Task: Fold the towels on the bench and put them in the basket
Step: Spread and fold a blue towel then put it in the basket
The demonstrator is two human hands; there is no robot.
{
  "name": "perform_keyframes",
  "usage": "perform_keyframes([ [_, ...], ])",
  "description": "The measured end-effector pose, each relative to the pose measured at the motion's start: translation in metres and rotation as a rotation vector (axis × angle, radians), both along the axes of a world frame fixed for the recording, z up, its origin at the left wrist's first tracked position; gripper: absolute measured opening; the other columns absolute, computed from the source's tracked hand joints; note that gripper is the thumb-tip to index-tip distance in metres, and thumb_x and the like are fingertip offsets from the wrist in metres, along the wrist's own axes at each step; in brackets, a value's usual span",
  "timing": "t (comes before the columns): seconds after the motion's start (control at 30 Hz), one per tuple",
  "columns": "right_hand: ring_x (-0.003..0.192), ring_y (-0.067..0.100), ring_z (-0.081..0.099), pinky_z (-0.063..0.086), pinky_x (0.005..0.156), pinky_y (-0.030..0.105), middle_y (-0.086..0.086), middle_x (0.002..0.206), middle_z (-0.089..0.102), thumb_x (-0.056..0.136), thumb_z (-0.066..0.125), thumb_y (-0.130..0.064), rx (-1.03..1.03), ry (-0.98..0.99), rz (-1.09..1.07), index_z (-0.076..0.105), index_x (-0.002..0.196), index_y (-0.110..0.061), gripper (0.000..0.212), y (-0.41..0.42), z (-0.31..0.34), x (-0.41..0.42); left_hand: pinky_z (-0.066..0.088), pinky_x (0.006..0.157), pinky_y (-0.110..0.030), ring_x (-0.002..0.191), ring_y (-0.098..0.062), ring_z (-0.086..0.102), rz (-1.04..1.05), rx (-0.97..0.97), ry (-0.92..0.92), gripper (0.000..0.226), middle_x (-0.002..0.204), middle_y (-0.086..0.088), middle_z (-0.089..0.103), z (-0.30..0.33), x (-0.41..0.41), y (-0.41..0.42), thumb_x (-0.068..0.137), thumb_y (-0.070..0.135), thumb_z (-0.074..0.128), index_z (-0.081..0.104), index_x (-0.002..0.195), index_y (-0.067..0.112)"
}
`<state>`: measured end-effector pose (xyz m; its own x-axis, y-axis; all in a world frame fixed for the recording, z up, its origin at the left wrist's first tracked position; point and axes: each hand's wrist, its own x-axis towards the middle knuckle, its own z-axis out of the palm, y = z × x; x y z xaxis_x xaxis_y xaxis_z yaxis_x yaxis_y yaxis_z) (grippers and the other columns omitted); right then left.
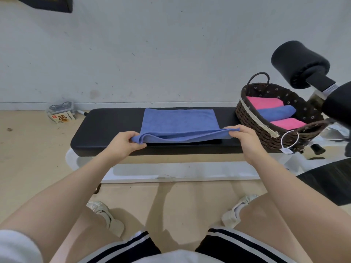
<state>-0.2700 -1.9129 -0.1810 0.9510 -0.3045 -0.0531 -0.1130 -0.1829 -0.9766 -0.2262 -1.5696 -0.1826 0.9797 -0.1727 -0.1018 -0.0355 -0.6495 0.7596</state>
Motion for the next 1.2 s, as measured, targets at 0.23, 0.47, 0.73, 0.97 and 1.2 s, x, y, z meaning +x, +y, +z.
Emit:
perform_keyframes([
  [0.23,0.084,0.02,0.045,0.034,0.07,0.03,0.009,0.087,0.049,0.09,0.049,-0.011,0.009,0.069,-0.086,0.053,0.086,-0.009,0.006,0.001,-0.01,0.051,0.045,0.095,-0.036,0.099,-0.016,0.06,0.089,-0.269,0.158,0.02,0.105,0.004,0.064,-0.003,0.036,-0.007,0.095,0.038,0.046,0.064,0.091,0.03],
  [0.47,0.081,0.023,0.05,0.037,0.071,0.034,0.013,0.088,0.056,0.093,0.052,-0.024,-0.011,0.196,-0.139,0.06,0.088,-0.003,0.022,-0.004,-0.023,0.131,0.05,0.081,-0.033,0.094,-0.019,0.066,0.229,-0.477,0.254,0.026,0.102,-0.001,0.071,-0.015,0.11,-0.03,0.095,0.033,0.05,0.067,0.102,0.015],
  [0.73,0.067,0.021,0.039,0.029,0.063,0.033,0.009,0.073,0.041,0.094,0.042,-0.024,-0.107,0.32,-0.181,0.04,0.072,-0.015,0.024,-0.009,-0.042,0.195,0.051,0.085,-0.041,0.093,-0.023,0.063,0.33,-0.444,0.296,0.024,0.102,-0.006,0.068,-0.036,0.176,-0.038,0.096,0.025,0.047,0.063,0.105,0.009],
  [0.97,0.065,0.016,0.044,0.033,0.054,0.03,-0.002,0.07,0.047,0.097,0.042,-0.023,-0.523,0.31,-0.203,0.05,0.083,-0.009,0.021,-0.007,-0.059,0.206,0.03,0.054,-0.028,0.063,-0.016,0.038,0.345,-0.072,0.097,0.024,0.07,-0.002,0.044,-0.057,0.192,-0.044,0.097,0.022,0.037,0.043,0.078,0.008],
  [1.2,0.079,0.028,0.052,0.037,0.062,0.032,0.01,0.09,0.057,0.099,0.038,-0.028,-0.752,0.29,-0.228,0.053,0.102,-0.007,0.025,0.004,-0.058,0.204,0.036,0.061,-0.034,0.075,-0.027,0.049,0.32,0.305,-0.104,0.026,0.09,-0.012,0.058,-0.053,0.192,-0.053,0.098,0.026,0.036,0.049,0.107,0.005],
])
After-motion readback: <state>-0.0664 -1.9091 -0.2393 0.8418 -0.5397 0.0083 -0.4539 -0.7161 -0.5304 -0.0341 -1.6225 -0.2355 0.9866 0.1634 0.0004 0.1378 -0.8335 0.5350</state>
